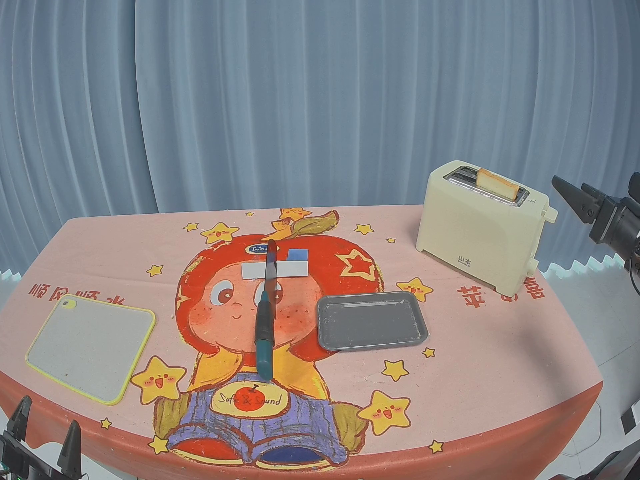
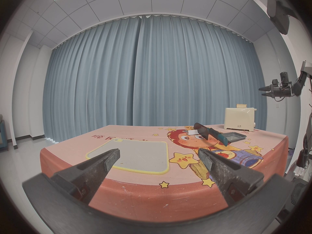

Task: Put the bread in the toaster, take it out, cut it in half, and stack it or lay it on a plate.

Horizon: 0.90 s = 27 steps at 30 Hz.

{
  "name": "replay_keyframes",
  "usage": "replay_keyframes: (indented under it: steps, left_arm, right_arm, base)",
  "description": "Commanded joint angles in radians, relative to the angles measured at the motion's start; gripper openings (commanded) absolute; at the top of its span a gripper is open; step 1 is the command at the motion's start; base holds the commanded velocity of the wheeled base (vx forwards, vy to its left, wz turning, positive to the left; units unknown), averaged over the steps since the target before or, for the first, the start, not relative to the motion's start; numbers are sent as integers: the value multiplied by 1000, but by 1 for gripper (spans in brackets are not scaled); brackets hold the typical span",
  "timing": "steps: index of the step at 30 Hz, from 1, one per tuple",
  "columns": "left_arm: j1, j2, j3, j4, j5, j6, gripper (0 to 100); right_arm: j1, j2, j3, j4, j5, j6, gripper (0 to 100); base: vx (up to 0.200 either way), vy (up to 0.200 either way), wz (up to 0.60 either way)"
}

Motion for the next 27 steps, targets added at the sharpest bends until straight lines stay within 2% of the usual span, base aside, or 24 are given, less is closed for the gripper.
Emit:
replay_keyframes:
  steps: [1, 5, 13, 22, 24, 27]
  left_arm:
    - [0, -16, 18, 0, 0, 0, 100]
    - [0, -16, 18, 0, 0, 0, 100]
    - [0, -16, 18, 0, 0, 0, 100]
    - [0, -16, 18, 0, 0, 0, 100]
    - [0, -16, 18, 0, 0, 0, 100]
    - [0, -16, 18, 0, 0, 0, 100]
  right_arm:
    - [5, -26, -34, 59, -1, -30, 100]
    - [20, -35, -26, 93, -1, -47, 100]
    - [9, -35, -66, 92, -2, -63, 100]
    - [8, -28, -69, 95, -8, -86, 100]
    - [12, -25, -67, 95, -4, -125, 100]
    - [14, -22, -76, 95, -2, -146, 100]
  base:
    - [0, 0, 0]
    - [0, 0, 0]
    - [0, 0, 0]
    - [0, 0, 0]
    - [0, 0, 0]
    - [0, 0, 0]
